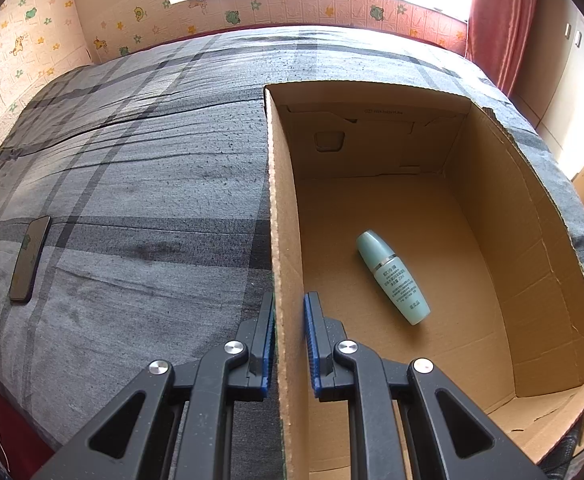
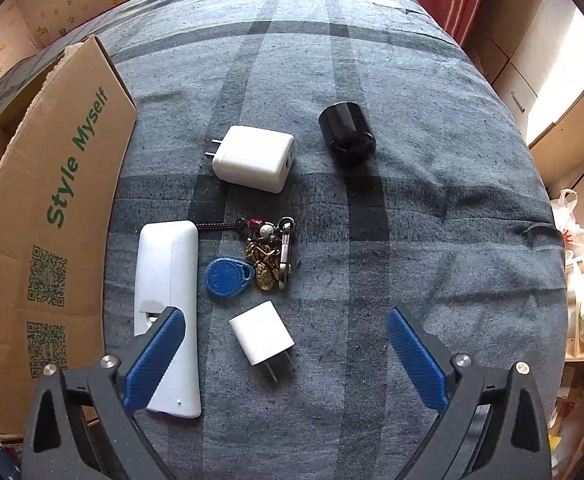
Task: Organize rigid objects
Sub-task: 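Move the right gripper back to the items beside the box, then grasp the small white charger plug with the right gripper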
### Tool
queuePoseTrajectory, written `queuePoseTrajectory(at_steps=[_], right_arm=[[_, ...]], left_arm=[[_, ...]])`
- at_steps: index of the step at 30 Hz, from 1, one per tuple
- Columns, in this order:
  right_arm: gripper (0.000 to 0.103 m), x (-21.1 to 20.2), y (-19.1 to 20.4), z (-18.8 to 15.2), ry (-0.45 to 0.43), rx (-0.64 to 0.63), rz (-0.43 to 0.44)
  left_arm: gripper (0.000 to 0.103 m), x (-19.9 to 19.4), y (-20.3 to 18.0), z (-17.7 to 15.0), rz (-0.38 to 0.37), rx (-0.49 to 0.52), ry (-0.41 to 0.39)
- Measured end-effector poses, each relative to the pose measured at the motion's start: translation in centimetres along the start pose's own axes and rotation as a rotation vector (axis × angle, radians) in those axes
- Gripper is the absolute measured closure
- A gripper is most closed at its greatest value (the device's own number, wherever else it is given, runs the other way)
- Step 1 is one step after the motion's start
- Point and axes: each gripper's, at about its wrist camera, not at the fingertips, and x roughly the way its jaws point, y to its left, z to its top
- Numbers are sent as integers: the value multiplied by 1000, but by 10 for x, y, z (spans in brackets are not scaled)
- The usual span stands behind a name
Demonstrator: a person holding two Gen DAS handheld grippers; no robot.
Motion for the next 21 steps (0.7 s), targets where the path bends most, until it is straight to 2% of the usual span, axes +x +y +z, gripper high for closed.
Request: queuePoseTrajectory(at_steps=[4, 6, 8, 9, 11, 14, 21], right_arm=[[4, 12, -4, -5, 21, 31, 11], [20, 15, -6, -7, 32, 42, 24], [29, 18, -5, -9, 44, 39, 39], [45, 18, -5, -9, 45, 35, 50], [66, 16, -3, -10, 32, 28, 61], [66, 11, 1, -11, 6, 17, 43], [66, -3, 2, -10, 6, 21, 54]], left_arm=[[88, 1, -1, -1, 7, 7, -1], [88, 0, -2, -1, 8, 8, -3], [88, 0, -2, -2, 8, 7, -3], [88, 0, -2, -2, 8, 7, -2], [88, 0, -2, -2, 9, 8, -3], [88, 0, -2, -2, 9, 7, -3], [88, 0, -3, -2, 11, 9, -4]])
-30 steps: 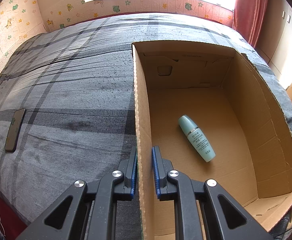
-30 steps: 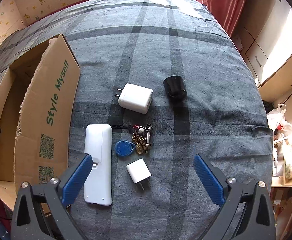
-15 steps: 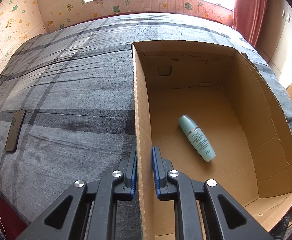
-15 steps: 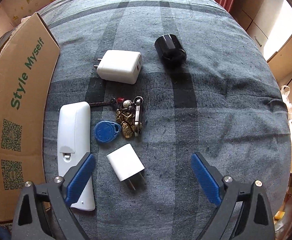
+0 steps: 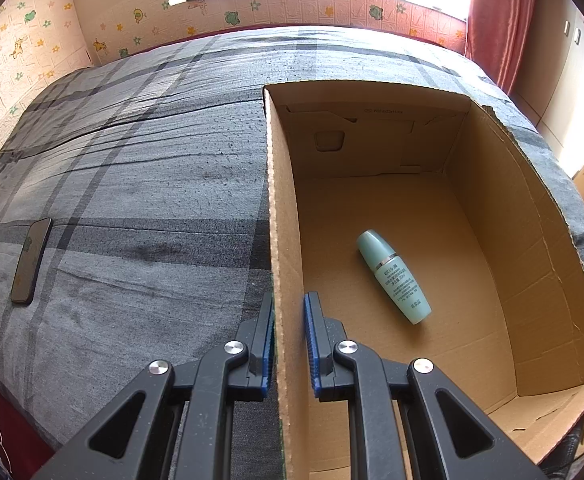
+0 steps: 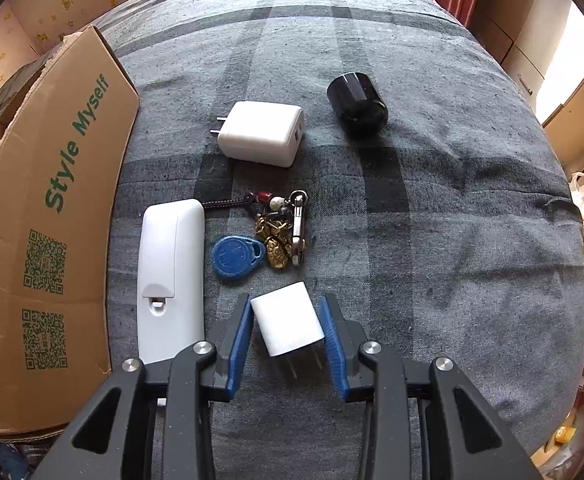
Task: Organize rigid objects
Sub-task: 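Grasp the small white charger plug with the right gripper, then lift the charger plug with the right gripper and carry it over the box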
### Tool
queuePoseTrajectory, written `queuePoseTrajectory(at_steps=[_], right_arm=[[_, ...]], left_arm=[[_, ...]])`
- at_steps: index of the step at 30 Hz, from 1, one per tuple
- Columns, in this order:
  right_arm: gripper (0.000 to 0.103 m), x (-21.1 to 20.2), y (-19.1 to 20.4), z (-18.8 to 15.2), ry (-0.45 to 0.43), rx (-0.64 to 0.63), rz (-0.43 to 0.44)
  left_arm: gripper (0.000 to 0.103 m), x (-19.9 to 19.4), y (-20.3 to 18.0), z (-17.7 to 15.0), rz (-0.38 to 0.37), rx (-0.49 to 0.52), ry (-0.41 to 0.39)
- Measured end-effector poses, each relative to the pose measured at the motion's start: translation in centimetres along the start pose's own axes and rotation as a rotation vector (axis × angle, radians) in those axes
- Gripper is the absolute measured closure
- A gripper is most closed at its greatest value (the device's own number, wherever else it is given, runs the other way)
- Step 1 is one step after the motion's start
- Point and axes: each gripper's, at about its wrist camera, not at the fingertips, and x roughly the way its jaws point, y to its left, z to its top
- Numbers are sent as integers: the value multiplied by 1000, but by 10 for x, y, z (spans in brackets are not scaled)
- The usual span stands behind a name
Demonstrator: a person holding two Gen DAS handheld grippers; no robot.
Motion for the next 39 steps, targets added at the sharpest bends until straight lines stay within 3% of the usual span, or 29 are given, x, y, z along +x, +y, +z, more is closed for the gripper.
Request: queuePoseTrajectory(at_steps=[22, 39], right_arm=[[66, -87, 68, 69, -122, -149, 96], [66, -85, 172, 108, -106, -319, 149]], left_arm=[[88, -1, -2, 0, 0, 1, -2], [88, -1, -4, 0, 7, -1, 0]])
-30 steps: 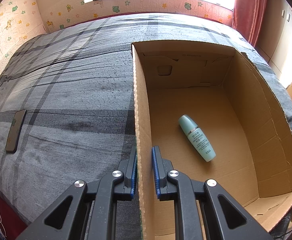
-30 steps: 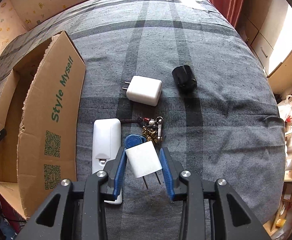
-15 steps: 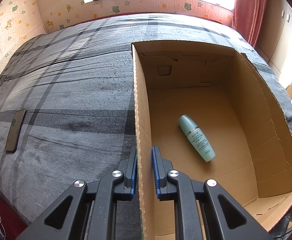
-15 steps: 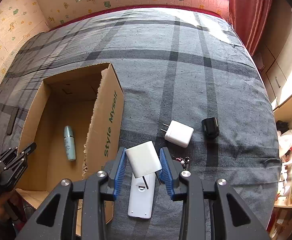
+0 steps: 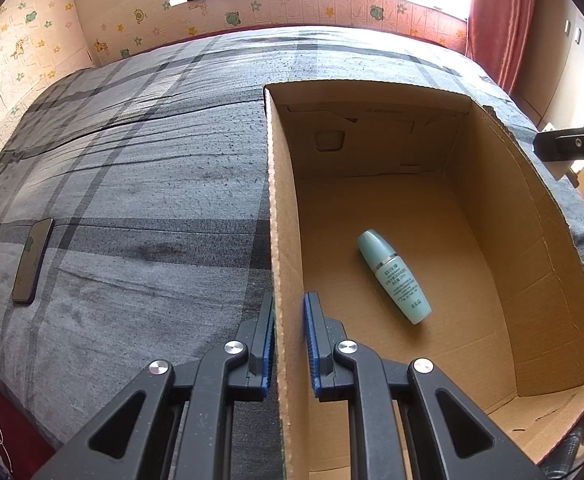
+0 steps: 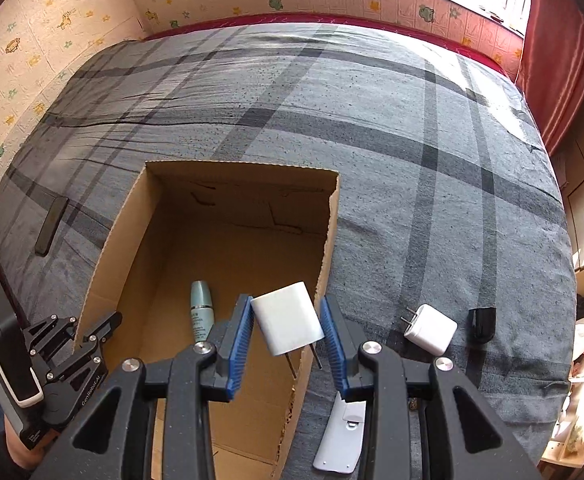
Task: Organize rigid objects
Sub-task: 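Lift the charger plug with the right gripper and carry it over the box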
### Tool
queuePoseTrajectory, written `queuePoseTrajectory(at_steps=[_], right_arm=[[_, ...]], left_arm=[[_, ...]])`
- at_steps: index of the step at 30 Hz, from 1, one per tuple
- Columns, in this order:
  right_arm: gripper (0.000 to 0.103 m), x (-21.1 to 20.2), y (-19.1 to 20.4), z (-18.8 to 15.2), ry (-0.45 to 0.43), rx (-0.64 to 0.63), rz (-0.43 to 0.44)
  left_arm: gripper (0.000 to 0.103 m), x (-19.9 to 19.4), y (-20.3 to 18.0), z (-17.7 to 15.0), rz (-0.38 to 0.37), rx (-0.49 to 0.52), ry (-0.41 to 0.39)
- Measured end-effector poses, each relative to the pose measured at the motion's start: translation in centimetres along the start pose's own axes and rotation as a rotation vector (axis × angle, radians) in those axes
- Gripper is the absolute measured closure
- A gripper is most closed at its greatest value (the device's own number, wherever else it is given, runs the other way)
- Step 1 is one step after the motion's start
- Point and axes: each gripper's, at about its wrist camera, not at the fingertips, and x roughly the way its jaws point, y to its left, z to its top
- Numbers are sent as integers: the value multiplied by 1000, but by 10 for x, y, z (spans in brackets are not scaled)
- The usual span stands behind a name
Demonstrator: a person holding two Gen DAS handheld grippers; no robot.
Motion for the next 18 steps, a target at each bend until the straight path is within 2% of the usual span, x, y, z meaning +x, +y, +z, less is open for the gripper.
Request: queuePoseTrajectory(at_steps=[11, 18], right_arm=[[66, 49, 43, 27, 74, -59, 7], [66, 89, 57, 35, 144, -70, 5]], left_arm=[[88, 0, -2, 1, 11, 5, 4], [88, 1, 1, 1, 0, -1, 7]])
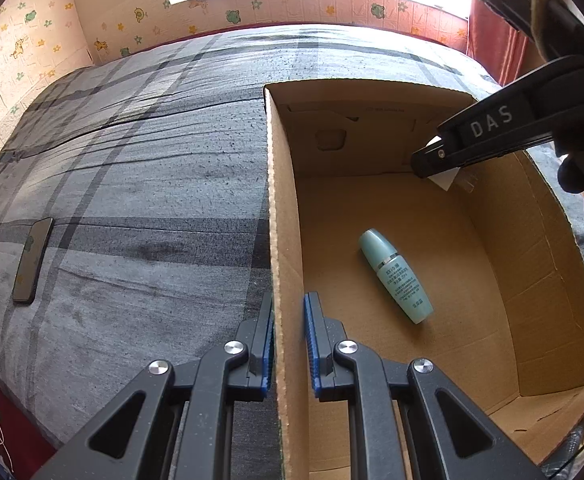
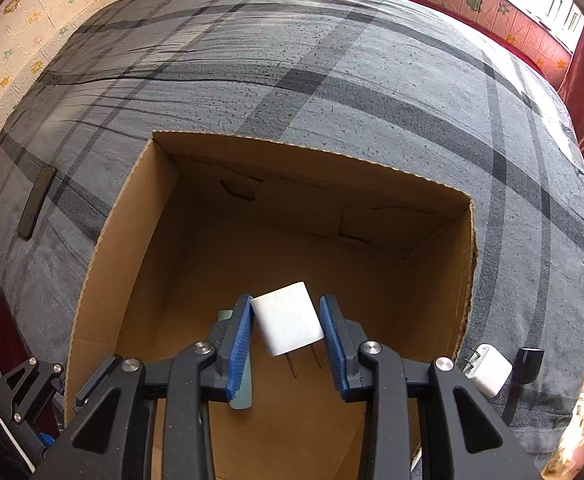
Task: Organize rigid objects
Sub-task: 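Lift the charger plug with the right gripper and carry it over the box, then open the right gripper to release the charger plug into the box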
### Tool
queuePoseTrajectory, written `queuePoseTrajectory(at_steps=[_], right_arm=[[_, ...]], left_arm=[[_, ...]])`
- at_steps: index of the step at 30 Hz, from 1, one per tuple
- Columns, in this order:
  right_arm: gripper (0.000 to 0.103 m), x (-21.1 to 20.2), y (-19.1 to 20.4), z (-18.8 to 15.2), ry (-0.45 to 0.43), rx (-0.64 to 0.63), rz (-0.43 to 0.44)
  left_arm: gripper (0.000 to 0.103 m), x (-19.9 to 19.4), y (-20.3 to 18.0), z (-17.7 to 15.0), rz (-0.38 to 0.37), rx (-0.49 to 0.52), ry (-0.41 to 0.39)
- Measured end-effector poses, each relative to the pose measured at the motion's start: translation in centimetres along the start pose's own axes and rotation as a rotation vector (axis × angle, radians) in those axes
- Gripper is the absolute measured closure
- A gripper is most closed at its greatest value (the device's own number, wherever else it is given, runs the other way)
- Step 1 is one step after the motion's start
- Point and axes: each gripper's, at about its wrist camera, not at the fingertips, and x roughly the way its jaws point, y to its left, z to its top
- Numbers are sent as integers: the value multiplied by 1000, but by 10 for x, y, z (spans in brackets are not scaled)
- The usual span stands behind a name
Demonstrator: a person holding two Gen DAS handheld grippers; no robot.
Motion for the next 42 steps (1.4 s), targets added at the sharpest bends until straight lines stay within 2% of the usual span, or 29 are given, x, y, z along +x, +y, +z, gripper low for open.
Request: queuePoseTrajectory(at_steps=[12, 27, 35, 42], right_arm=[[66, 46, 2, 5, 91, 2, -26], [65, 74, 4, 10, 131, 5, -29], [63, 63, 3, 13, 109, 3, -27], [61, 31, 11, 4, 49, -24, -28]], left_arm=[[88, 1, -2, 0, 9, 11, 3], [88, 3, -1, 1, 5, 4, 9], [88, 3, 1, 1, 1, 1, 10], [88, 4, 0, 1, 6, 3, 10]])
